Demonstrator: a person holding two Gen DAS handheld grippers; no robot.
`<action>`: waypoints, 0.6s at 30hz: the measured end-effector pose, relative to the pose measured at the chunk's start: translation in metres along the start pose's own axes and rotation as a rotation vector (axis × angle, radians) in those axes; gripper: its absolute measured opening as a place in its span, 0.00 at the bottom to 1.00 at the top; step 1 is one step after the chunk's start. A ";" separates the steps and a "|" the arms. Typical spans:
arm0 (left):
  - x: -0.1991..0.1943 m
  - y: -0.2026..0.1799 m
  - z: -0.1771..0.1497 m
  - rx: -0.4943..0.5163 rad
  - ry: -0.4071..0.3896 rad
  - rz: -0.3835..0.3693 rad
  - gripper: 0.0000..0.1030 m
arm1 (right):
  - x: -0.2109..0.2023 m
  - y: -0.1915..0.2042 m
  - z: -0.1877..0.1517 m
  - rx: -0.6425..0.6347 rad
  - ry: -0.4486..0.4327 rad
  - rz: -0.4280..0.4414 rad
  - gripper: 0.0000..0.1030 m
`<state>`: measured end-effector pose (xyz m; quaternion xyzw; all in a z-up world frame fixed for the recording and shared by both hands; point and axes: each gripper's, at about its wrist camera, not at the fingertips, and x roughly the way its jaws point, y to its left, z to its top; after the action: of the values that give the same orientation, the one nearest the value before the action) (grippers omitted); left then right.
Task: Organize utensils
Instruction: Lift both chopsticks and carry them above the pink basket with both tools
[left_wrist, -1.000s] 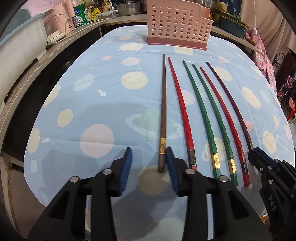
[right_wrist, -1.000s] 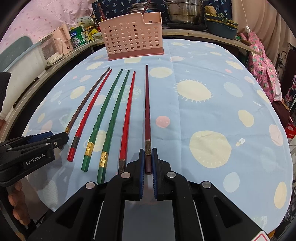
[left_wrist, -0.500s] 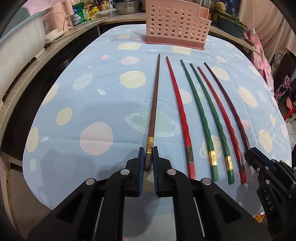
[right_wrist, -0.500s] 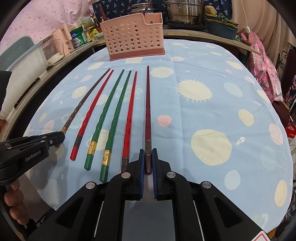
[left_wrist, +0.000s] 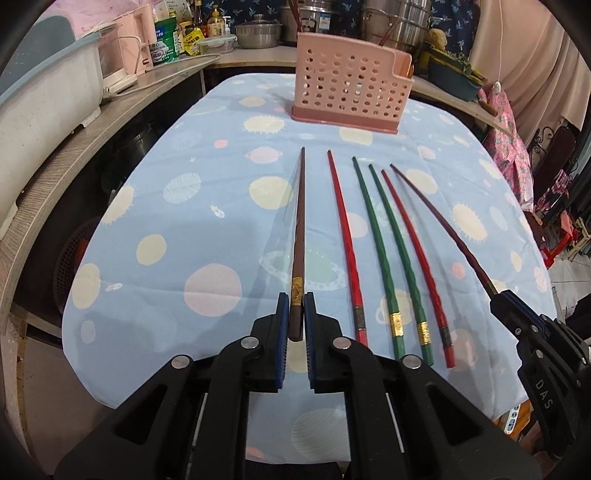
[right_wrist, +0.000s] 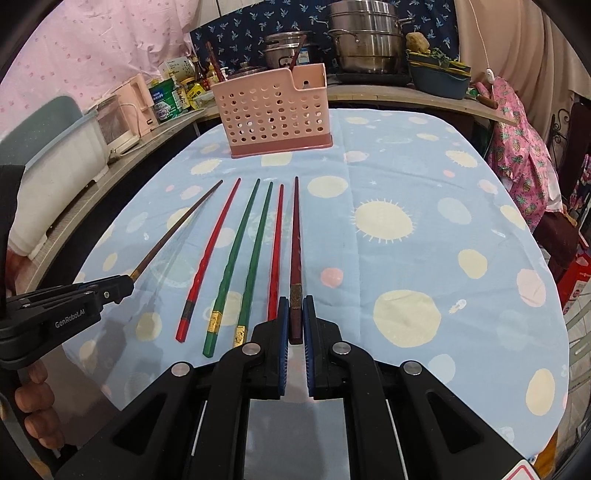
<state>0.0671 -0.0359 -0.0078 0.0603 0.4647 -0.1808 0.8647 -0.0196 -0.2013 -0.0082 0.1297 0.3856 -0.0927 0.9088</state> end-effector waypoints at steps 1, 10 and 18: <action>-0.004 0.000 0.002 -0.002 -0.008 -0.005 0.08 | -0.003 0.000 0.002 0.001 -0.010 0.000 0.07; -0.042 0.003 0.022 -0.008 -0.099 -0.032 0.07 | -0.039 -0.011 0.032 0.034 -0.112 0.005 0.07; -0.072 0.006 0.057 -0.013 -0.196 -0.031 0.07 | -0.072 -0.020 0.077 0.034 -0.236 0.001 0.07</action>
<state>0.0778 -0.0272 0.0836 0.0294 0.3800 -0.1960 0.9035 -0.0225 -0.2387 0.0923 0.1334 0.2742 -0.1134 0.9456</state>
